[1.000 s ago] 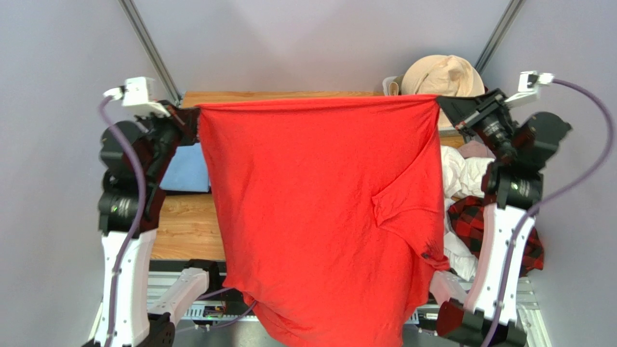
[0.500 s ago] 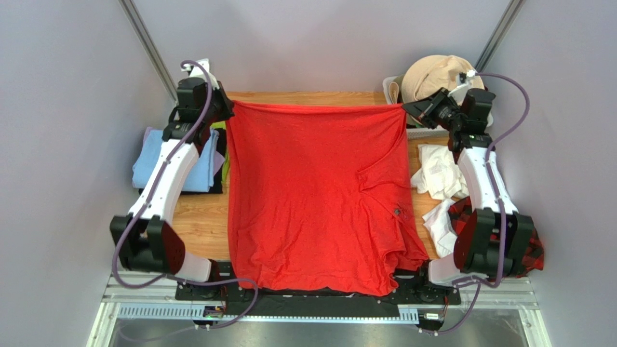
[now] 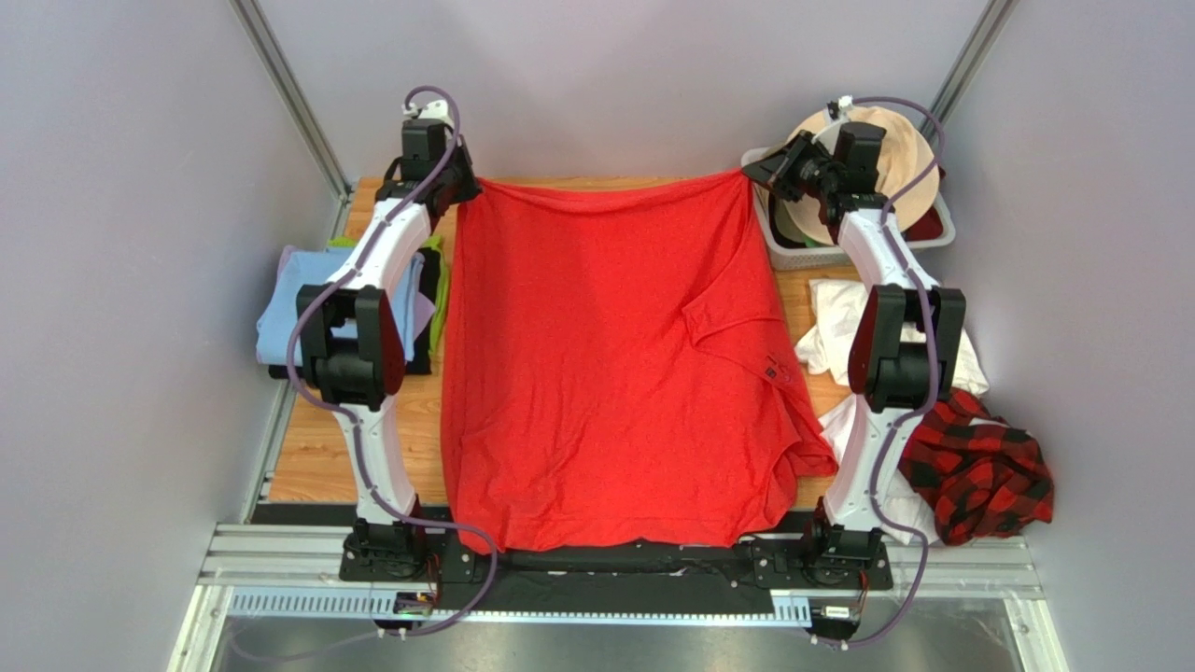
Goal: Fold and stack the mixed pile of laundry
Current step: Flatten out the tank top at the center of the board, then fold the tank top at the center of the board.
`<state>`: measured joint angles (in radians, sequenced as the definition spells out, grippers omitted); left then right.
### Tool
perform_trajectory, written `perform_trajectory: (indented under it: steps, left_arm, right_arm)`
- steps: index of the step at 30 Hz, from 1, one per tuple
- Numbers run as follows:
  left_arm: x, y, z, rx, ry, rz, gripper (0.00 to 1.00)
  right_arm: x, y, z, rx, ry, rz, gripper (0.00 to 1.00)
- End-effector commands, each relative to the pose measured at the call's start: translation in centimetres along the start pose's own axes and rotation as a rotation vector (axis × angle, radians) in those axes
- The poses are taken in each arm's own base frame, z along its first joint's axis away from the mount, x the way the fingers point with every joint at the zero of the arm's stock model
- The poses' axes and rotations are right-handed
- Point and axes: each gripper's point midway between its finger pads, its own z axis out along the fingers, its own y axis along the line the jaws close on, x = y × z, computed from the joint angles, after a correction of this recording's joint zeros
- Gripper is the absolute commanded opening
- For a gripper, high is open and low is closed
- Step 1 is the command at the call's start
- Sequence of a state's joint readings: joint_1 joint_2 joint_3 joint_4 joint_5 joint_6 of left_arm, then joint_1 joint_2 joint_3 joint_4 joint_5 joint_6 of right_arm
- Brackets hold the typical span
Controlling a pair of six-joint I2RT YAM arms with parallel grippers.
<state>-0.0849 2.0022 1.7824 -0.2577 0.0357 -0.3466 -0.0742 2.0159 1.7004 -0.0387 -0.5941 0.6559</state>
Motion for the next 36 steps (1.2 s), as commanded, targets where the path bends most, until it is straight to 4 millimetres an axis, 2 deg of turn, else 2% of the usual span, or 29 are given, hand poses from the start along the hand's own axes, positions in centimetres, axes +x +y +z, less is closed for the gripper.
perform_trajectory:
  steps: [1, 2, 3, 4, 5, 6, 8, 10, 11, 12, 13, 14, 15, 17, 21, 22, 23, 25, 26, 28, 29, 30, 31, 32, 33, 34, 35, 36]
  left_arm:
    - [-2.0, 1.1, 3.0, -0.006, -0.047, -0.019, 0.0]
    - [-1.8, 1.2, 3.6, -0.006, -0.041, -0.021, 0.0]
    - [-0.7, 1.6, 4.8, -0.006, -0.016, -0.025, 0.0]
    - [-1.5, 1.4, 5.1, -0.003, -0.029, -0.031, 0.0]
    - [-1.4, 1.6, 5.6, -0.004, -0.026, -0.032, 0.0]
    - [-1.4, 1.8, 6.3, -0.005, -0.025, -0.037, 0.0]
    - [-1.3, 2.0, 7.1, -0.005, -0.02, -0.041, 0.0]
    - [-1.4, 2.4, 8.0, -0.008, -0.022, -0.052, 0.0]
    - [-1.3, 2.5, 8.3, -0.007, -0.02, -0.057, 0.14]
    - [-1.2, 2.4, 8.8, 0.005, -0.016, -0.061, 0.48]
    - [-1.3, 2.4, 9.0, 0.01, -0.015, -0.062, 0.64]
    - [-1.3, 2.4, 9.1, 0.013, -0.014, -0.055, 0.78]
    - [-1.5, 2.2, 9.2, 0.026, -0.012, -0.041, 0.94]
    - [-1.9, 2.1, 8.9, 0.024, -0.009, -0.032, 0.95]
    - [-4.6, 1.5, 6.1, 0.02, -0.04, -0.025, 0.94]
    - [-5.1, 1.2, 5.3, 0.023, -0.044, -0.028, 0.94]
    - [-5.9, 0.7, 3.8, 0.028, -0.043, -0.034, 0.94]
    - [-6.0, 0.3, 2.1, 0.025, -0.017, -0.068, 0.94]
    - [-6.2, -0.1, 0.1, 0.028, 0.009, -0.106, 0.93]
    - [-4.5, -0.2, -1.5, 0.02, 0.065, -0.155, 0.93]
    - [-6.0, -1.1, -4.1, 0.041, 0.029, -0.187, 0.93]
    - [-2.8, -0.4, -4.3, 0.018, 0.095, -0.213, 0.93]
    - [-2.2, -0.4, -5.2, 0.018, 0.101, -0.226, 0.93]
    - [-3.2, -1.0, -7.8, 0.036, 0.063, -0.233, 0.93]
    - [-0.2, -0.2, -8.2, 0.011, 0.122, -0.243, 0.93]
    - [0.6, -0.1, -9.1, 0.009, 0.13, -0.243, 0.93]
    - [0.2, -0.1, -11.5, 0.001, 0.106, -0.231, 0.93]
    - [3.0, 0.8, -12.3, -0.033, 0.162, -0.236, 0.93]
  right_arm:
    - [-3.5, 0.3, 2.1, -0.022, -0.066, -0.08, 0.0]
    - [-3.5, 0.0, 2.6, -0.021, -0.063, -0.081, 0.0]
    - [-4.1, -0.2, 3.3, -0.027, -0.073, -0.087, 0.0]
    - [-4.1, -0.6, 3.9, -0.025, -0.07, -0.083, 0.0]
    - [-3.8, -1.5, 4.7, -0.017, -0.063, -0.075, 0.0]
    - [-4.6, -1.1, 5.1, -0.028, -0.077, -0.085, 0.0]
    - [-4.8, -1.2, 5.9, -0.034, -0.077, -0.084, 0.0]
    - [-4.6, -1.8, 7.2, -0.036, -0.069, -0.083, 0.07]
    - [-4.5, -2.0, 7.5, -0.038, -0.067, -0.08, 0.15]
    - [-4.2, -2.6, 7.9, -0.033, -0.059, -0.071, 0.4]
    - [-4.5, -2.3, 8.0, -0.036, -0.067, -0.075, 0.5]
    - [-4.5, -2.1, 7.9, -0.038, -0.067, -0.077, 0.54]
    - [-4.6, -2.1, 7.8, -0.032, -0.068, -0.08, 0.63]
    - [-5.1, -1.2, 7.1, -0.03, -0.076, -0.106, 0.66]
    - [-5.7, 0.8, 4.6, -0.005, -0.075, -0.157, 0.64]
    - [-6.6, 3.0, 2.9, -0.023, -0.097, -0.184, 0.63]
    - [-5.4, 2.3, 2.5, -0.004, -0.069, -0.17, 0.61]
    - [-5.0, 2.8, 1.0, 0.022, -0.066, -0.185, 0.51]
    - [-4.1, 3.2, -0.4, 0.042, -0.057, -0.18, 0.49]
    - [-3.0, 3.3, -1.9, 0.077, -0.044, -0.191, 0.46]
    - [-3.3, 5.1, -3.7, 0.071, -0.067, -0.217, 0.46]
    - [-1.3, 3.2, -4.2, 0.133, -0.033, -0.193, 0.45]
    - [-0.5, 3.2, -4.8, 0.148, -0.022, -0.199, 0.45]
    - [0.1, 3.4, -5.7, 0.161, -0.019, -0.199, 0.43]
    - [1.8, 2.8, -7.2, 0.194, 0.002, -0.181, 0.4]
    - [2.5, 2.8, -8.1, 0.207, 0.002, -0.165, 0.37]
    - [3.6, 2.1, -9.1, 0.241, 0.009, -0.135, 0.33]
    - [5.3, 1.7, -11.2, 0.271, -0.006, -0.125, 0.33]
